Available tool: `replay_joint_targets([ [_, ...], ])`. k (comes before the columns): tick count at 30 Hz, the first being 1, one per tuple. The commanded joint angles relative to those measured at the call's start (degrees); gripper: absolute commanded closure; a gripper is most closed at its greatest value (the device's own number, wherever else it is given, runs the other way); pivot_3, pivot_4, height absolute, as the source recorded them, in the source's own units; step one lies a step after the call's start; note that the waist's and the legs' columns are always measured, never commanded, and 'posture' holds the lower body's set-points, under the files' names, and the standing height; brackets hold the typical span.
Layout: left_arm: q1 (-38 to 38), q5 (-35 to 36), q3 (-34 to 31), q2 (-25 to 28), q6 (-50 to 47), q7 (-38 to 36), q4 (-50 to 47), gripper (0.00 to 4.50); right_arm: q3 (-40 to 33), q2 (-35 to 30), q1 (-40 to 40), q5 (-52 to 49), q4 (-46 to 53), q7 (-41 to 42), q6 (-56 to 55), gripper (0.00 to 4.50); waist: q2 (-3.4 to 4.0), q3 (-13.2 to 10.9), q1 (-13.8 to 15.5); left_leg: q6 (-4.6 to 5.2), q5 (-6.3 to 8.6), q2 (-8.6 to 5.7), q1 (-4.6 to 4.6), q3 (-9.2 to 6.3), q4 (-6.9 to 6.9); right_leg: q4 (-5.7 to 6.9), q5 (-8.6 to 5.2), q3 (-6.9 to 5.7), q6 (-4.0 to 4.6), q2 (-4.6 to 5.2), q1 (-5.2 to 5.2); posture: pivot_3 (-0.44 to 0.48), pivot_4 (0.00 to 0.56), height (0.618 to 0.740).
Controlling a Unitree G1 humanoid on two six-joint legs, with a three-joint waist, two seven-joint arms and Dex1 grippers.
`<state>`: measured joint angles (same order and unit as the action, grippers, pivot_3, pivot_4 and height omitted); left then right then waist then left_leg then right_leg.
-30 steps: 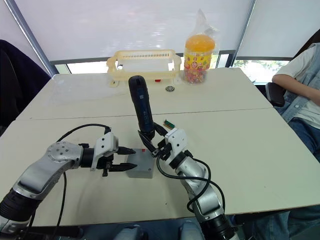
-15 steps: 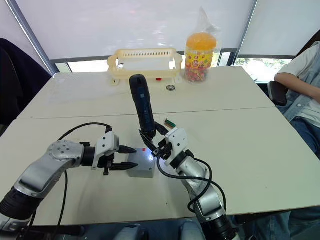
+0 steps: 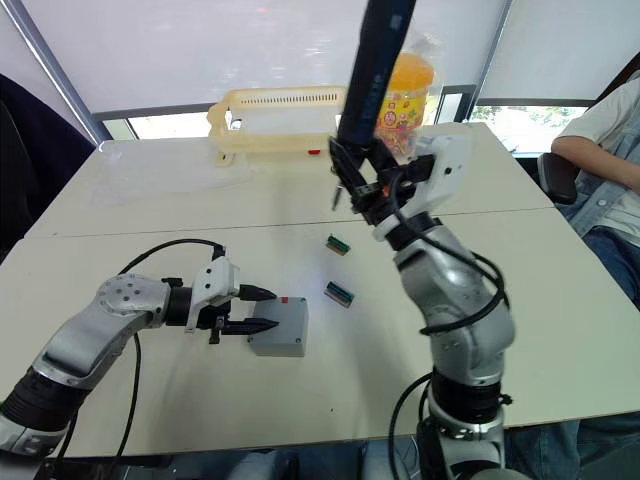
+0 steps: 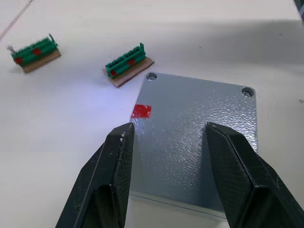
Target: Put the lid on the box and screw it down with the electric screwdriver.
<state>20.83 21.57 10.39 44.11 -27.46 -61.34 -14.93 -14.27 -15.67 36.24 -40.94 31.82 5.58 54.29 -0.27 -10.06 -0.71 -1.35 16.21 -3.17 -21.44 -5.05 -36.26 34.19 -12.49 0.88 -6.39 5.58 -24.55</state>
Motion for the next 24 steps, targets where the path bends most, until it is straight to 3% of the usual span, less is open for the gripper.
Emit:
replay_joint_targets([
  [1, 0.7, 2.0, -3.0, 4.8, -4.3, -2.2, -5.1, 2.09, -10.5, -8.7, 3.2, -12.5, -3.2, 0.1, 26.0, 2.72, -0.15, -0.3, 0.1, 0.01, -0.01, 0.0, -0.04, -0.03, 0.0, -0.01, 0.0, -0.03, 0.02, -0.01, 0.0, 0.0, 0.15, 0.74],
  [4, 1.3, 3.3, -4.5, 8.5, -5.4, -3.6, -10.1, 2.09, -14.8, -16.5, 0.5, -23.6, -10.0, -3.2, 38.1, 2.72, 0.01, -0.6, 0.0, 0.07, 0.03, 0.03, -0.15, 0.02, 0.1, -0.01, 0.0, -0.05, 0.0, -0.02, -0.15, 0.0, 0.15, 0.74],
  [8, 1.3, 8.2, -8.0, 12.7, -9.3, -5.8, -16.6, 2.09, -10.3, -34.3, -6.3, -43.0, -19.8, -7.5, 38.2, 2.72, 0.16, -0.8, 0.0, 0.25, 0.14, -0.01, -1.07, 0.11, 0.01, 0.03, 0.1, -0.06, -0.29, 0.02, -0.97, 0.0, 0.15, 0.74],
  [11, -0.2, 11.9, -9.2, 13.5, -12.2, -5.4, -20.4, 2.09, -6.1, -42.0, -8.0, -54.0, -28.1, -13.3, 37.0, 2.72, 0.16, -1.0, -0.6, 0.29, 0.16, -0.03, -1.09, 0.48, -0.01, -0.06, 0.18, 0.11, -0.44, 0.09, -1.01, 0.0, 0.15, 0.74],
  [17, -1.3, 12.1, -7.4, 10.6, -14.0, -0.3, -22.3, 2.09, 3.1, -47.9, -13.6, -66.0, -30.7, -26.3, 27.9, 2.72, -0.03, -1.2, 0.0, 0.62, 0.35, 0.05, -1.09, 0.5, -0.69, -0.04, 0.17, -0.01, -0.44, -0.11, -0.72, 0.0, 0.15, 0.74],
  [24, -3.2, 11.0, -6.5, 9.1, -13.8, 2.4, -20.9, 2.09, 10.8, -50.3, -13.3, -71.1, -29.7, -32.0, 21.1, 2.72, -0.04, -1.3, -0.1, 0.62, 0.34, 0.02, -1.02, 0.54, -1.43, -0.06, 0.4, 0.23, -0.46, -0.09, -0.34, 0.0, 0.15, 0.74],
])
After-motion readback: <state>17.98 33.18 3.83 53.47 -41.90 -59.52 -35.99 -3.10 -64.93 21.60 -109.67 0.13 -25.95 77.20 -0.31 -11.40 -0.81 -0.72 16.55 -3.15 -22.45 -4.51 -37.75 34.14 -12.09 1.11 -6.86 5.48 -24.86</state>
